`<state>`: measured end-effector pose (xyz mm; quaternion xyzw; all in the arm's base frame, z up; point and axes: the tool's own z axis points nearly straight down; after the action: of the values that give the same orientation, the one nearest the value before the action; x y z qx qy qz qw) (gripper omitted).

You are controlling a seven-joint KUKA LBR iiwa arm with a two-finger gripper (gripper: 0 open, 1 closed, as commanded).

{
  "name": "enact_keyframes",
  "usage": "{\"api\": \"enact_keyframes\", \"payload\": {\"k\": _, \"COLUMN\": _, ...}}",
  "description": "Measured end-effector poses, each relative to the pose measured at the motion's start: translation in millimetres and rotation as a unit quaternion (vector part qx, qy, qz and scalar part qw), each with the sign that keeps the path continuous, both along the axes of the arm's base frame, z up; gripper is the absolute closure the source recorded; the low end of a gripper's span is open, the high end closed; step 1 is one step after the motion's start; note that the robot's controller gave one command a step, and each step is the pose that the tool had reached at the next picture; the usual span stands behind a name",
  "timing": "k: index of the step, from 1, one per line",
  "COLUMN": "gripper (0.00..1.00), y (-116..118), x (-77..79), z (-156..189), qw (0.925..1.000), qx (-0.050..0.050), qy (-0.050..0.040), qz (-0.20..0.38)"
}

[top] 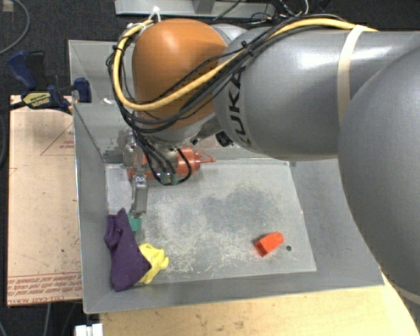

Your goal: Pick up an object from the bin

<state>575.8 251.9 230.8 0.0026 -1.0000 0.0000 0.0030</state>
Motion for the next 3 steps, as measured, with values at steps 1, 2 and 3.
{"api": "enact_keyframes", "payload": {"k": 1, "gripper": 0.00, "y": -1.5, "x": 1.5, "z": 5.2, "qw": 1.0000, "qx": 0.001, "qy": -0.0034, "qz": -0.002}}
{"api": "enact_keyframes", "payload": {"k": 2, "gripper": 0.00, "y": -4.8, "x": -11.5, "z": 0.5, "qw": 0.9986, "qx": 0.001, "qy": -0.0033, "qz": 0.054}}
{"api": "enact_keyframes", "payload": {"k": 3, "gripper": 0.00, "y": -3.1, "x": -24.7, "z": -55.0, "qw": 0.9938, "qx": 0.002, "qy": -0.0057, "qz": 0.111}}
